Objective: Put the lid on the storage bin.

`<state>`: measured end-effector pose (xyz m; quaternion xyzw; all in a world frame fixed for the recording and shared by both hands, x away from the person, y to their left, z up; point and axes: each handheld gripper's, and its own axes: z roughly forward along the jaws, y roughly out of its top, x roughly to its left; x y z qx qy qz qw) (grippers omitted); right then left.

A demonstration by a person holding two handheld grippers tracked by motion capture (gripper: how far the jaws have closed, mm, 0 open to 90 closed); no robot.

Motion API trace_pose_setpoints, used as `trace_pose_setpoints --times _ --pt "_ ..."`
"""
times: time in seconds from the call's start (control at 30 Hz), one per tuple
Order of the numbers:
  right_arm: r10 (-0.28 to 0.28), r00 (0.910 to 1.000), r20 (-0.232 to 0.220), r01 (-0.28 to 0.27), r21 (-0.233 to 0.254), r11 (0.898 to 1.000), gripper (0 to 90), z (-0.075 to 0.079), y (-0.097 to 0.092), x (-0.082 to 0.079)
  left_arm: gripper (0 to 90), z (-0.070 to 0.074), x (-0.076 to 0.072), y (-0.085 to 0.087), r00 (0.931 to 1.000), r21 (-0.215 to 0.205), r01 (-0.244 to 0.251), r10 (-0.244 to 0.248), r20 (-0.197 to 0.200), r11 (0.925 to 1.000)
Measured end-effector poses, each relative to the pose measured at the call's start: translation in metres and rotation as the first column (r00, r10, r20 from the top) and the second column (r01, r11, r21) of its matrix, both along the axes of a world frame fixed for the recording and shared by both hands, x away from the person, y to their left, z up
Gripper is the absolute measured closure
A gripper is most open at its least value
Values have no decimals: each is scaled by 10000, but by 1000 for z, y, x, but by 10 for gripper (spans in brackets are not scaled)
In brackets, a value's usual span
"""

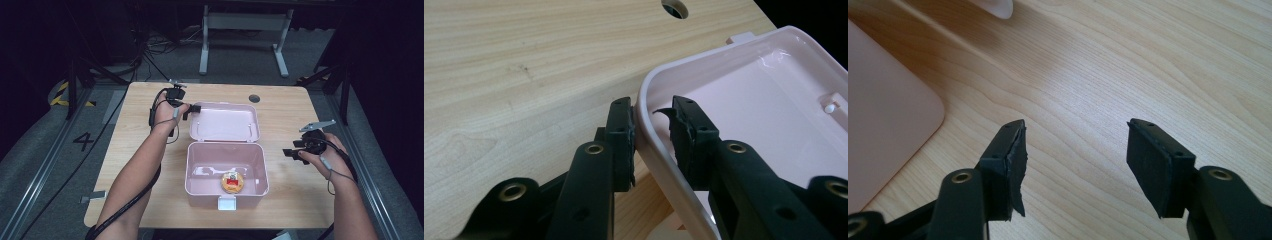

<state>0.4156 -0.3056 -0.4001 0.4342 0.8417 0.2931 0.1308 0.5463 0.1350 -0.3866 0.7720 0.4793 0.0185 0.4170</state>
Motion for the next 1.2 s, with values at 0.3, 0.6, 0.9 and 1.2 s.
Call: trace_pose_setpoints --times 0.3,0.6,0.9,1.2 --pt "27 10000 65 -27 -7 10000 416 1 0 0 729 22 -7 2 9968 223 5 -22 794 9998" --pt "83 9998 203 -86 118 9999 437 8 2 -2 750 45 -20 7 9867 407 -115 48 1622 9991" --pt "334 9994 12 -335 367 9988 476 12 10 -2 751 65 -37 14 9689 662 76 -238 2463 9978" --pt "552 9984 -157 -532 1077 9928 666 26 15 -6 762 84 -53 16 9498 39 392 -385 3105 9992"
